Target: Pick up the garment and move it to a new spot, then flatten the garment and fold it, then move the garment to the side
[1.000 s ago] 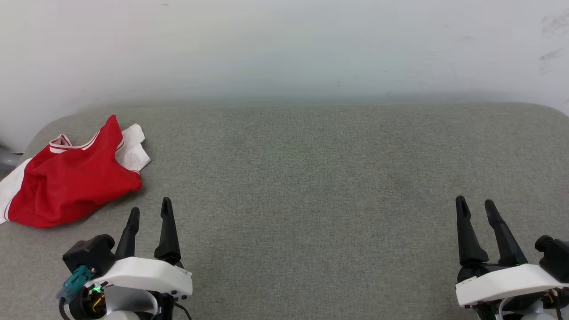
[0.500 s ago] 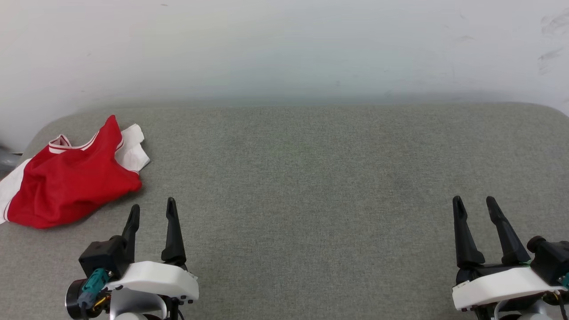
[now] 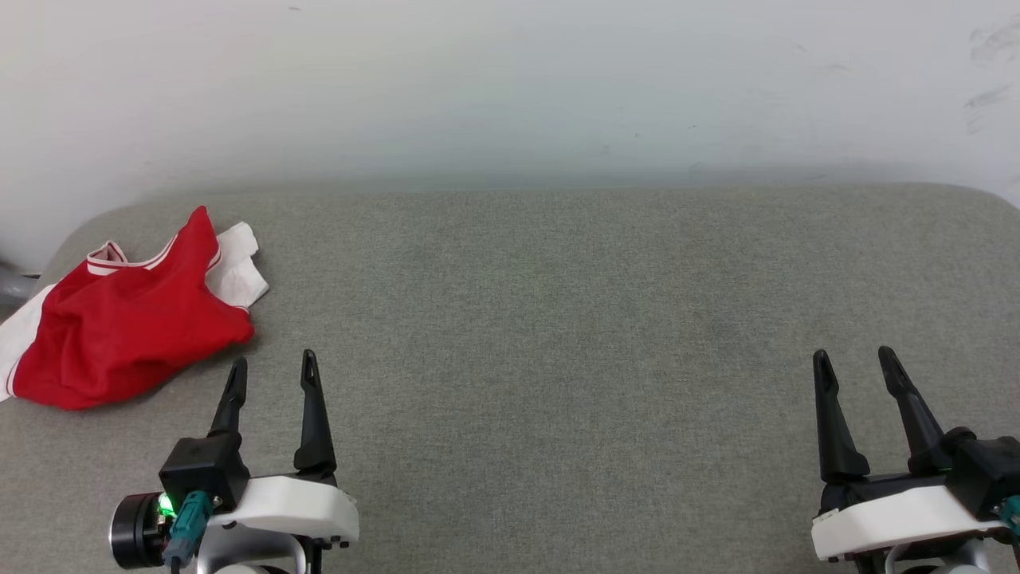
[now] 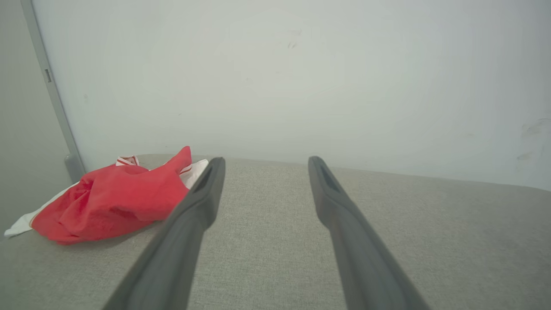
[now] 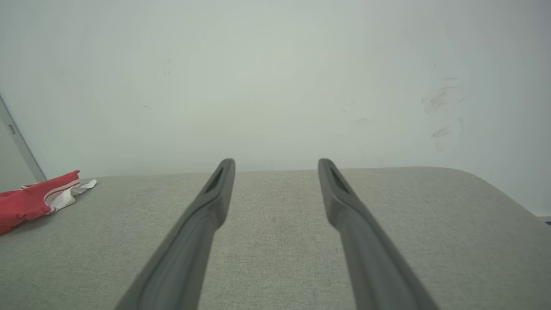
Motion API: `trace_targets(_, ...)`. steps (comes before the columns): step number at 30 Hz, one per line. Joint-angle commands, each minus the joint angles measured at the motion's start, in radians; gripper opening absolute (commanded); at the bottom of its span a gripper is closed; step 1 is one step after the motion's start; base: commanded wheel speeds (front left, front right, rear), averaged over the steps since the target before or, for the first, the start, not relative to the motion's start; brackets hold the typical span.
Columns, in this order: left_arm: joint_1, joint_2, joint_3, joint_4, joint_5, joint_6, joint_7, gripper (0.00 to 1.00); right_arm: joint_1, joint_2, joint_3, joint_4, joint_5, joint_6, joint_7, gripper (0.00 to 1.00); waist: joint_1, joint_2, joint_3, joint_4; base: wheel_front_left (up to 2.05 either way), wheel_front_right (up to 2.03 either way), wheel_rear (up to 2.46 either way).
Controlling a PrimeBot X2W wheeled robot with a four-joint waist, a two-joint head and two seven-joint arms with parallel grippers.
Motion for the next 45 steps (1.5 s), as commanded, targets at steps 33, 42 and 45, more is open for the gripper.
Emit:
trace_targets(33, 0.040, -0.090, 0.118, 0.004, 0.213, -0.141, -0.062, 1.00, 0.025, 0.004, -0.002, 0.002, -0.066, 0.000, -0.060, 1.00, 0.0000, 0.0000, 0.002, -0.001, 0.00, 0.00, 0.00)
trace_targets(42, 0.040, -0.107, 0.143, 0.016, 0.222, -0.171, -0.062, 1.00, 0.025, 0.004, -0.002, 0.014, -0.042, 0.000, -0.060, 1.00, 0.0000, 0.0000, 0.001, -0.001, 0.00, 0.00, 0.00)
trace_targets(45, 0.038, -0.110, 0.148, 0.019, 0.224, -0.175, -0.061, 1.00, 0.024, 0.004, -0.002, 0.017, -0.040, 0.000, -0.060, 1.00, 0.0000, 0.0000, 0.002, 0.000, 0.00, 0.00, 0.00)
